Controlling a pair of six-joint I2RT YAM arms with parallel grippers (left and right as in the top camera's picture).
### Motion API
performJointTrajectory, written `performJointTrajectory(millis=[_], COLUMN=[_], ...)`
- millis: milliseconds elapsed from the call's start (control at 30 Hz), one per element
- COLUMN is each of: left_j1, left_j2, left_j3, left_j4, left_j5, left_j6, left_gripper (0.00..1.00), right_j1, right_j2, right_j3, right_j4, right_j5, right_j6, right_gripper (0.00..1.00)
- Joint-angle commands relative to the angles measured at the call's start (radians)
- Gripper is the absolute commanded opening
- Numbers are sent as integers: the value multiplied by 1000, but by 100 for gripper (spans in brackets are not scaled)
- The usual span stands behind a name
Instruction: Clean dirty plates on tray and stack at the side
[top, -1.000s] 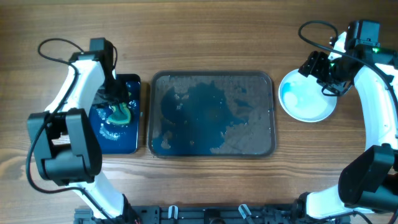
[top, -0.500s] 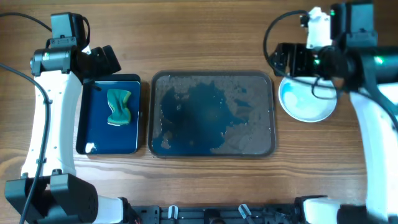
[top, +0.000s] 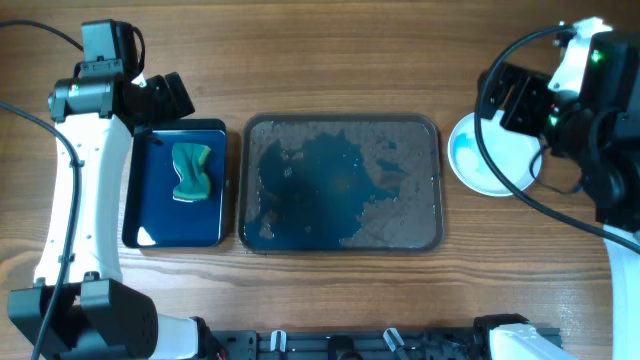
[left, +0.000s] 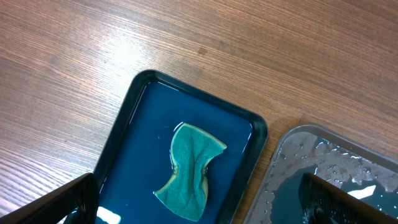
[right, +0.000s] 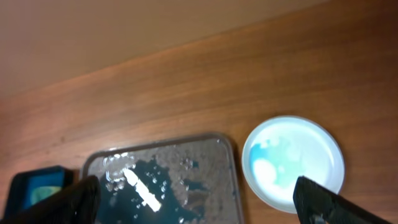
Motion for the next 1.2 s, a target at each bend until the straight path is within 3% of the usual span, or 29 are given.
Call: performJointTrajectory(millis=[0,100,367,533,700,833,1167], left_j1=[5,5,5,5,5,5,5], left_j2=[8,8,8,8,8,8,8], left_j3=[2,2,2,2,2,2,2], left_j4=[3,3,3,3,3,3,3], left_j5=[1,1,1,1,1,1,1], left_j6=[-16,-17,-17,-17,-17,-17,-17], left_gripper=[100,100,100,100,100,100,100], right_j1=[1,-10,-72,-72,-72,-66,-61], right_j2=[-117,-309,-862,-1162,-1245,-1265,-1254], right_j3=[-208,-512,-1262,-1596,-1696,-1696,-1695], right_j4=[217,495,1020,1199,1225,1149,1149], right_j5=[31,31,-26,-71,-71,-93,-93], right_j6=[-80,-222,-234,-199,-152,-161,-156], right_gripper=[100,100,100,100,100,100,100])
